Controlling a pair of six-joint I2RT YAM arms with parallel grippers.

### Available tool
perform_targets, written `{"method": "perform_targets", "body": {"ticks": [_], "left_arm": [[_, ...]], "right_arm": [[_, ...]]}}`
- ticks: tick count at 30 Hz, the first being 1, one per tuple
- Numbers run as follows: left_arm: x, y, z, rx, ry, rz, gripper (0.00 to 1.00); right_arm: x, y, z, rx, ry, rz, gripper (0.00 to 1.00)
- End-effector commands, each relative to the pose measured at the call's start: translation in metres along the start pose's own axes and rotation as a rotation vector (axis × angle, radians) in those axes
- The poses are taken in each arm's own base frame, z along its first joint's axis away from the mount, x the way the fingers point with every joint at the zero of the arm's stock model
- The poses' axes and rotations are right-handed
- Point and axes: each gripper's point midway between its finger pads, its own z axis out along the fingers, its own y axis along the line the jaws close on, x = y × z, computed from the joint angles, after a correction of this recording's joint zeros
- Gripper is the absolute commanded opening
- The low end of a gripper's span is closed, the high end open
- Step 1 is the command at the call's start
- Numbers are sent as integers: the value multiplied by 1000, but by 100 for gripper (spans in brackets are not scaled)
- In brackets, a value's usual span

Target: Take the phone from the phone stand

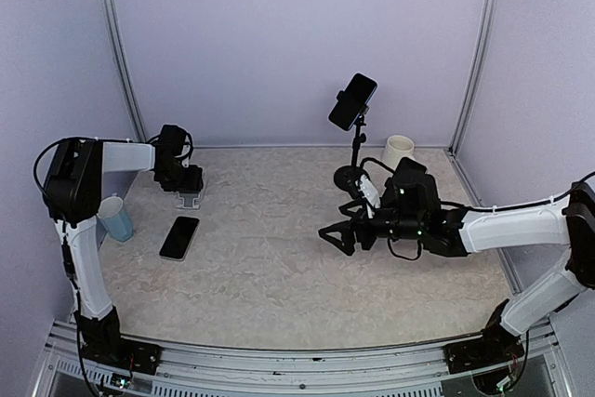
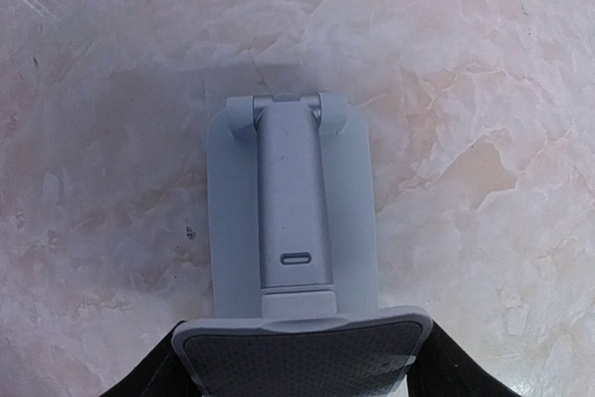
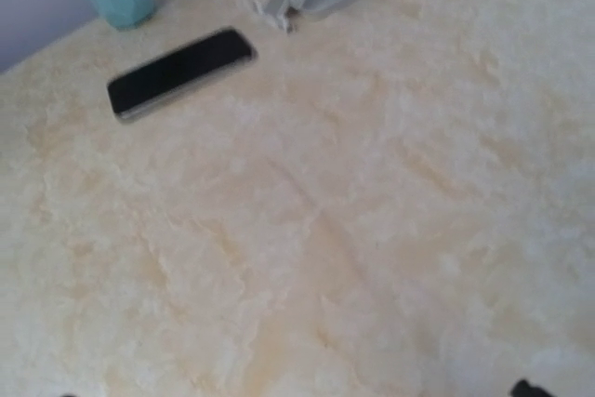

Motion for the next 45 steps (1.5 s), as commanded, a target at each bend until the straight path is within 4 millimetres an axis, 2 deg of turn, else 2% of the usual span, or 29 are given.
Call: {"method": "perform_targets", "body": {"ticks": [1, 5, 11, 14, 18, 23, 28, 30, 34, 38, 45], "left_arm": [[-4, -7, 7, 35, 0, 8, 52], [0, -5, 10, 24, 10, 3, 61], [-2, 4, 3, -24, 10, -12, 98], [-11, 2, -11, -9, -19, -30, 99], [-30, -2, -39, 18, -87, -55, 99], [-53, -6, -74, 5, -169, -54, 99], [-71, -21, -107, 23, -253, -32, 99], [-73, -40, -119, 43, -283, -2, 99], [-80, -68, -142, 87, -343, 36, 99], [-80, -99, -159, 127, -375, 81, 99], [-71, -148, -183, 217, -416, 135, 99]], "right_arm": [[-38, 4, -13, -3, -71, -32, 100], [-53, 8, -19, -6, -92, -43, 100], [-75, 13, -32, -4, -121, -59, 100], [-83, 13, -38, 10, -133, -63, 100], [-91, 9, -46, 32, -136, -51, 100], [-103, -3, -66, 68, -168, -3, 100], [-108, -29, -92, 126, -192, 80, 100], [-107, -38, -106, 142, -205, 113, 100], [-90, -61, -129, 189, -206, 194, 100], [-62, -78, -148, 196, -202, 305, 100], [-11, -111, -165, 264, -133, 467, 97]]}}
